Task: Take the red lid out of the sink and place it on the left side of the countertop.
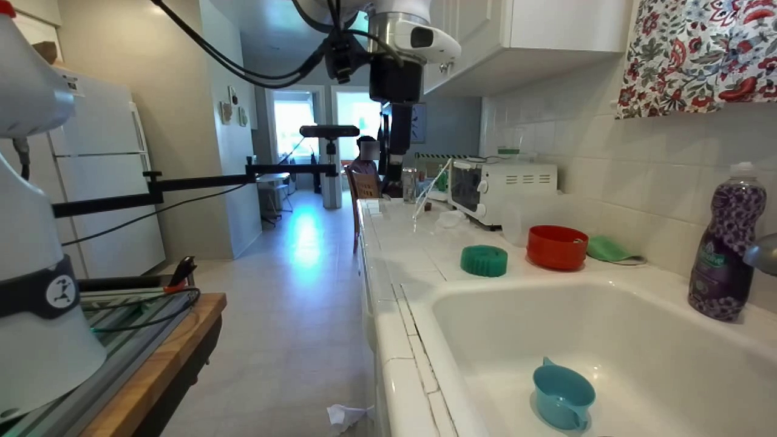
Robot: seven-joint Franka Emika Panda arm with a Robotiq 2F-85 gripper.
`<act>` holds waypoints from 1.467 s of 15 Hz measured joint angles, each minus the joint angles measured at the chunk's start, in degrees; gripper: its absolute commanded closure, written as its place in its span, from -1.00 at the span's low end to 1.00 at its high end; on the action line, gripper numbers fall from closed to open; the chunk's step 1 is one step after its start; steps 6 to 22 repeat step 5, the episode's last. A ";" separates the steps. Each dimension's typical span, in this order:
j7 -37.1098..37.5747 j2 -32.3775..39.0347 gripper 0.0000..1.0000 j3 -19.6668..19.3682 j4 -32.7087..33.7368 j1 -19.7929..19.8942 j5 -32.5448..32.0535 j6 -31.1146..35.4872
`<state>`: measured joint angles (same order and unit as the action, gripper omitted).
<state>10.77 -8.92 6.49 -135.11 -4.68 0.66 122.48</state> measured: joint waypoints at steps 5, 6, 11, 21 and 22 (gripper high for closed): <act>2.61 -1.72 -1.00 -1.14 -1.92 2.67 -2.77 1.66; 2.61 -1.72 -1.00 -1.14 -1.92 2.67 -2.77 1.66; 2.61 -1.72 -1.00 -1.14 -1.92 2.67 -2.77 1.66; 2.61 -1.72 -1.00 -1.14 -1.92 2.67 -2.77 1.66; 2.61 -1.72 -1.00 -1.14 -1.92 2.67 -2.77 1.66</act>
